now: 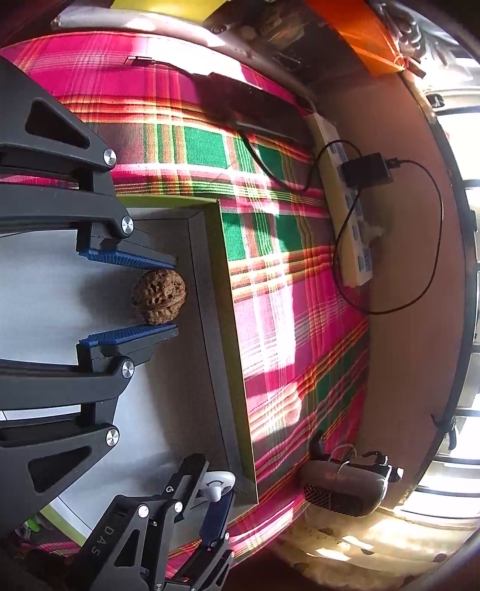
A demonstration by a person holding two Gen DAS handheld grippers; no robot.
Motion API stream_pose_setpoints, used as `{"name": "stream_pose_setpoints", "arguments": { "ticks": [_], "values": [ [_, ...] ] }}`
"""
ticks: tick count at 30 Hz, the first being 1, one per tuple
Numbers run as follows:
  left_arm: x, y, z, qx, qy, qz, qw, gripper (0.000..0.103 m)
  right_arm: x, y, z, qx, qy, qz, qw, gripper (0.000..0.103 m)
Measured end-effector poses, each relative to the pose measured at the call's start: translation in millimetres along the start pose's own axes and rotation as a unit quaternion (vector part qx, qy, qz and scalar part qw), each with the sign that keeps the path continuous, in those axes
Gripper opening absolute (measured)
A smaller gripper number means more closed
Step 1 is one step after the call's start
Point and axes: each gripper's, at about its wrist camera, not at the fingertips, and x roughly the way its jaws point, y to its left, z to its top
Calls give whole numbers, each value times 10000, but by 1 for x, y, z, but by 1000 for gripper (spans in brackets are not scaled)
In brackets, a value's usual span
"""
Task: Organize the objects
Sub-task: 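Lift the white face ball with the right tool while the left tool carries the walnut over the box, then lower and open the right tool in the box while the left tool releases the walnut there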
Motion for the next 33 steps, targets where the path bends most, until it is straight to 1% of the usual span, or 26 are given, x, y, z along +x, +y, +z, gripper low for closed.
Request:
{"name": "stream_pose_setpoints", "arguments": {
  "ticks": [17, 22, 33],
  "values": [
    [0, 0, 0, -9, 15, 40, 10000, 28, 2, 3, 0, -44, -28, -110, 9999, 48],
    [-1, 1, 0, -62, 6, 47, 10000, 28, -1, 3, 0, 17, -71, -115, 9999, 53],
    [-19, 1, -5, -94, -167, 76, 9998, 28, -13, 0, -4, 165, -161, -87, 9997, 54]
  ]
}}
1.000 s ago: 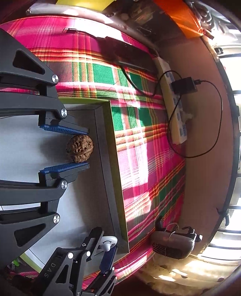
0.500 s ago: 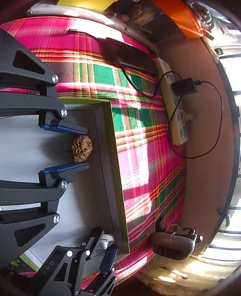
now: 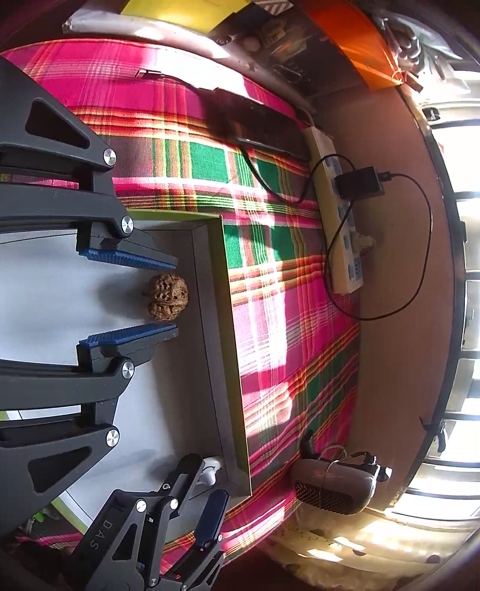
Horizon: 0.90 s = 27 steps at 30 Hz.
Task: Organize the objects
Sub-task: 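Lower and open the right tool in the box while the left tool releases the walnut there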
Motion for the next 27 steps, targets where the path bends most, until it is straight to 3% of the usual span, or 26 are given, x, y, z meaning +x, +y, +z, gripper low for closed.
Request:
{"name": "stream_pose_setpoints", "arguments": {
  "ticks": [14, 27],
  "values": [
    [-36, 0, -14, -60, -243, -56, 9997, 28, -33, 3, -12, 57, -238, 65, 9997, 54],
    [-69, -8, -44, -78, -523, 145, 9985, 28, -62, 2, -37, 224, -381, 151, 9989, 54]
  ]
}}
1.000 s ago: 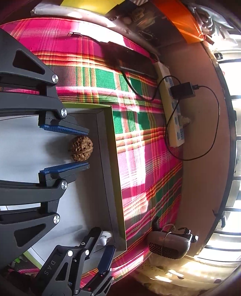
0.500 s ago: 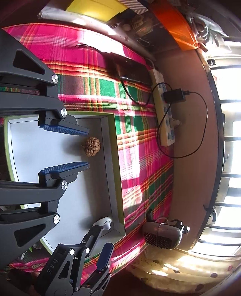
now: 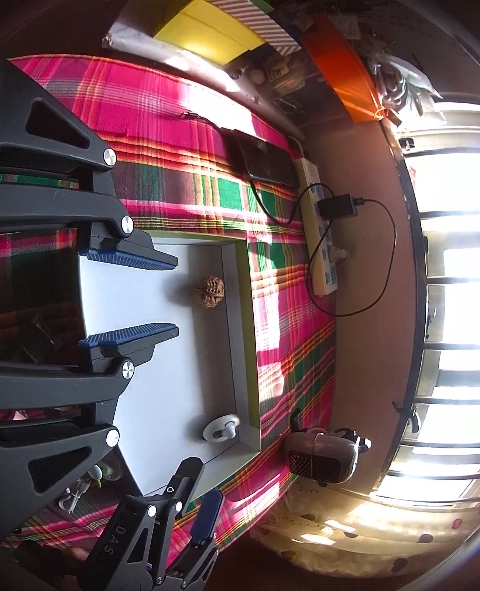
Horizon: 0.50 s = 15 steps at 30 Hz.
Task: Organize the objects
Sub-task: 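Lower and open the right tool in the box while the left tool releases the walnut there, then withdraw both tools from the box toward the remaining objects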
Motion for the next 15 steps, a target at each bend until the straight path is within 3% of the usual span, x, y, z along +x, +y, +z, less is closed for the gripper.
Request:
{"name": "stream_pose_setpoints", "arguments": {
  "ticks": [15],
  "values": [
    [-32, -9, -31, 166, -222, 214, 9994, 28, -33, -11, -39, 149, -40, 3, 9999, 54]
  ]
}}
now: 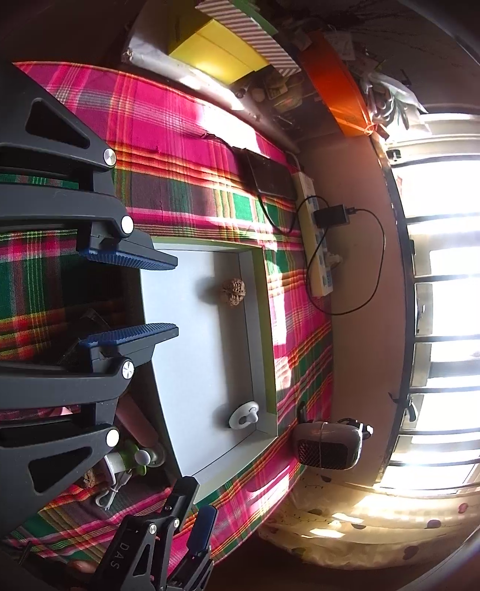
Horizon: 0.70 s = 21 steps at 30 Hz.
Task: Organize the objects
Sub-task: 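Withdraw both tools from the box toward the remaining objects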
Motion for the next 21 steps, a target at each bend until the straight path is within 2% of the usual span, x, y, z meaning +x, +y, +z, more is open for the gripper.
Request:
{"name": "stream_pose_setpoints", "arguments": {
  "ticks": [10, 16, 21],
  "values": [
    [-5, -4, -13, 50, 108, -68, 9999, 28, -8, -5, -20, 103, 84, 9, 9999, 54],
    [-7, 3, -25, -95, 222, -356, 9991, 28, -12, -8, -30, 119, 120, 32, 9999, 54],
    [-6, 4, -34, -255, 429, -866, 9950, 33, -16, -11, -39, 156, 137, 61, 9998, 54]
  ]
}}
